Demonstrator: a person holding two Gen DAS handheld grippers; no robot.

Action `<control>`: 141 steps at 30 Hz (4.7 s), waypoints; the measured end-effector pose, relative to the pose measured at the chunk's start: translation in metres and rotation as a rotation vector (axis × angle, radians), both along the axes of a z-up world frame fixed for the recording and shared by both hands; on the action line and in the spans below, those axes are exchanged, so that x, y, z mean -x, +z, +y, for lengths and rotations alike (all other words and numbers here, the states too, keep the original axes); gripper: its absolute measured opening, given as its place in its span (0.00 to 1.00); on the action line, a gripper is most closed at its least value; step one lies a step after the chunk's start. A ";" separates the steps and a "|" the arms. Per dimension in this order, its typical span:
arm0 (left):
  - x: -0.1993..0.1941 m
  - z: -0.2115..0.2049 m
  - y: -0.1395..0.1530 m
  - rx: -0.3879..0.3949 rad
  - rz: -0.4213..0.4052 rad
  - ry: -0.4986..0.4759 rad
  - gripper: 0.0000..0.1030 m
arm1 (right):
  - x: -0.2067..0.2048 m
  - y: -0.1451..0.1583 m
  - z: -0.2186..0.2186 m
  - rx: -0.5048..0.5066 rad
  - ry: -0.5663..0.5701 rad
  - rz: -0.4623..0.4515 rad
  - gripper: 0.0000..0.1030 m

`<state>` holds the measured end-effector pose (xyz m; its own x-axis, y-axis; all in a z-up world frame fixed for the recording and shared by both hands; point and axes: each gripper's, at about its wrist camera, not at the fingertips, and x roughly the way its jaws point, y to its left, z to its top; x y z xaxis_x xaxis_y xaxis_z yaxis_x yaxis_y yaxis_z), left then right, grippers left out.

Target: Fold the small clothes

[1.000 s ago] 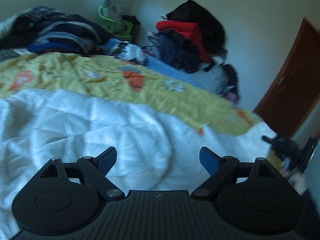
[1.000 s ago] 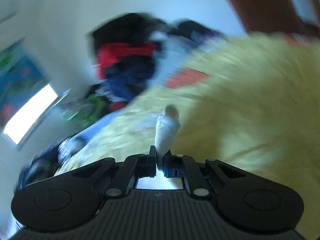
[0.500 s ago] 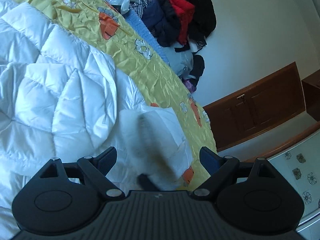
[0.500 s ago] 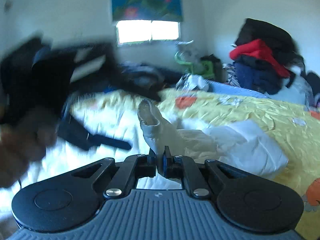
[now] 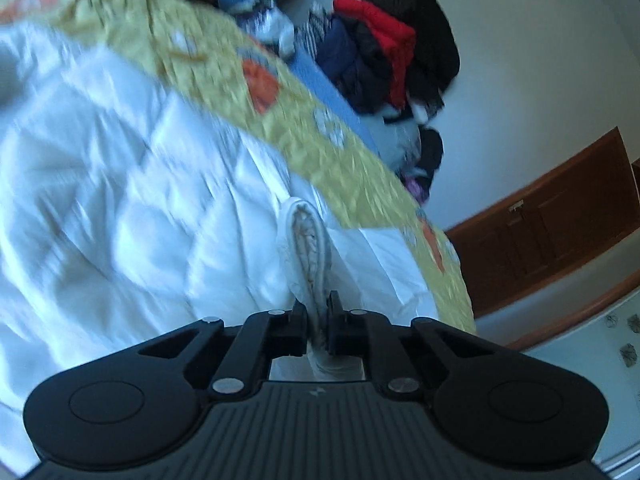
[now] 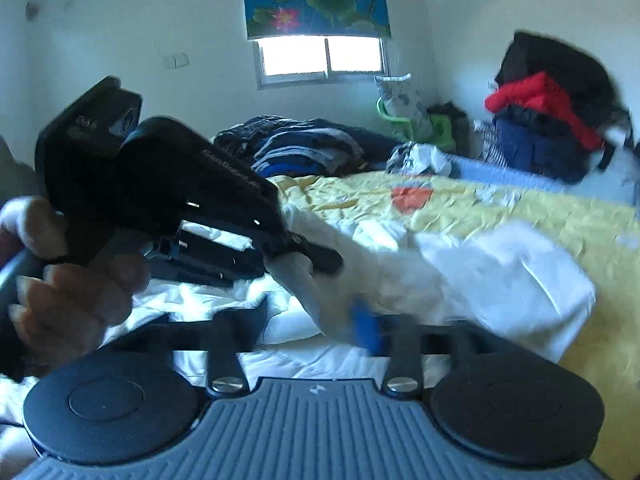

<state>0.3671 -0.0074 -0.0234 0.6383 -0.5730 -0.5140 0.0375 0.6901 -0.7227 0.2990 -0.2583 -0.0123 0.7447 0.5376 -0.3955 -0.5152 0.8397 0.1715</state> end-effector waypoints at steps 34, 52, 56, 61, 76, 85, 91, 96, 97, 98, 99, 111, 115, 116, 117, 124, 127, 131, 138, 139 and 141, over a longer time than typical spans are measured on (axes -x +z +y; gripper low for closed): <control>-0.003 0.132 -0.012 -0.221 0.125 0.229 0.08 | -0.092 -0.024 -0.059 -0.100 -0.176 0.330 0.82; -0.013 0.127 -0.052 -0.324 0.172 0.243 0.10 | -0.116 -0.062 -0.026 0.083 -0.118 0.297 0.97; 0.020 0.124 -0.024 -0.412 0.049 0.287 0.27 | -0.107 -0.041 -0.039 0.012 -0.155 0.280 0.87; 0.065 0.108 0.019 -0.575 -0.234 0.436 0.79 | -0.097 -0.002 -0.076 -0.161 -0.221 0.135 0.90; -0.012 -0.001 -0.049 -0.780 -0.210 0.094 0.81 | -0.217 -0.061 -0.036 0.023 -0.259 0.353 0.90; -0.014 0.002 -0.069 -0.766 -0.219 0.069 0.84 | -0.210 -0.073 -0.027 0.107 -0.228 0.221 0.96; 0.031 0.026 -0.034 -0.714 -0.360 0.206 0.84 | -0.207 -0.074 -0.021 0.151 -0.245 0.208 0.96; 0.068 0.101 0.000 -0.658 -0.395 0.447 0.90 | -0.203 -0.074 -0.023 0.142 -0.255 0.202 0.97; 0.070 0.124 0.003 -0.628 -0.365 0.512 0.91 | -0.203 -0.074 -0.022 0.144 -0.256 0.201 0.97; 0.071 0.150 0.005 -0.579 -0.328 0.573 0.91 | -0.203 -0.074 -0.022 0.145 -0.257 0.200 0.97; 0.071 0.179 0.005 -0.519 -0.285 0.629 0.91 | -0.203 -0.074 -0.022 0.148 -0.258 0.199 0.97; 0.052 0.427 -0.070 -0.019 0.093 1.035 0.91 | -0.202 -0.074 -0.020 0.156 -0.267 0.196 0.97; 0.034 0.446 -0.084 -0.009 0.121 1.019 0.89 | -0.203 -0.075 -0.020 0.158 -0.267 0.196 0.97; 0.029 0.448 -0.085 -0.024 0.117 1.025 0.76 | -0.203 -0.075 -0.020 0.158 -0.267 0.196 0.97; 0.026 0.450 -0.087 -0.039 0.117 1.023 0.55 | -0.203 -0.075 -0.020 0.157 -0.267 0.197 0.97; 0.007 0.458 -0.090 -0.064 0.103 0.974 0.33 | -0.203 -0.075 -0.020 0.157 -0.267 0.197 0.97; -0.002 0.449 -0.087 -0.149 0.120 0.920 0.08 | -0.203 -0.075 -0.020 0.157 -0.267 0.198 0.97; -0.004 0.431 -0.071 -0.258 0.108 0.905 0.05 | -0.203 -0.075 -0.020 0.157 -0.267 0.198 0.97; 0.019 0.332 0.005 -0.548 -0.175 0.757 0.04 | -0.204 -0.075 -0.020 0.156 -0.267 0.198 0.97; 0.025 0.308 0.014 -0.605 -0.221 0.718 0.04 | -0.204 -0.075 -0.020 0.156 -0.266 0.198 0.97; 0.037 0.259 0.028 -0.708 -0.312 0.625 0.04 | -0.204 -0.075 -0.020 0.156 -0.266 0.198 0.97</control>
